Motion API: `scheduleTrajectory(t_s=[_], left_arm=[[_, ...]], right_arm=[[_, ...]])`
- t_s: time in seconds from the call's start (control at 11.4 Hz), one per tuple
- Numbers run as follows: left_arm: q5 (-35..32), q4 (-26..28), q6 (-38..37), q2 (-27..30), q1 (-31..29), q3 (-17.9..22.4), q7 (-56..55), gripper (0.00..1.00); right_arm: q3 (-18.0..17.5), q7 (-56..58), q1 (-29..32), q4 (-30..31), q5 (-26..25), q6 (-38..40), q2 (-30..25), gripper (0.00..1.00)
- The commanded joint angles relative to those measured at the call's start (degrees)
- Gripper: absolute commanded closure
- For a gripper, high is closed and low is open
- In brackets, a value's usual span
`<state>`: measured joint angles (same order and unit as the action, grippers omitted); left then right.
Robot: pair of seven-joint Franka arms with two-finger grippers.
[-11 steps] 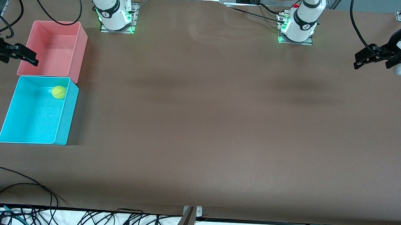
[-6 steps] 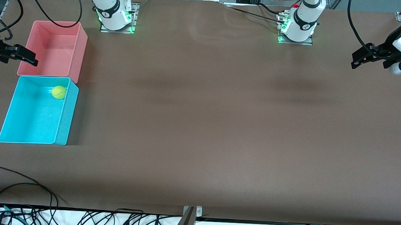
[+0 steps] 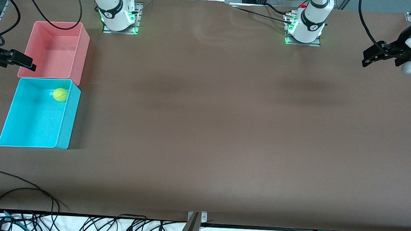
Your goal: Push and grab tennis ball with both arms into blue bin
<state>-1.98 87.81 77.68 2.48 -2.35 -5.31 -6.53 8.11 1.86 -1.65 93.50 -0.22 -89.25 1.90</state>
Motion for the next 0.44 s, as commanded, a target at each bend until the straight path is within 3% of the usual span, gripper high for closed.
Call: scheduleTrajectory(t_s=[0.0,0.35], left_arm=[[-1.01,-3.25,-3.41,-0.11,-0.19,0.3,-0.24,0.0],[-0.74,-3.52,-3.5,-0.02,-0.2,0.3,-0.06,0.0]], right_arm=[[-0.12,-0.55,0.16,-1.83,1.27,0.57,0.92,0.0],[-0.12,-0.37,0.24,-1.92,1.27,0.66,0.92,0.0]])
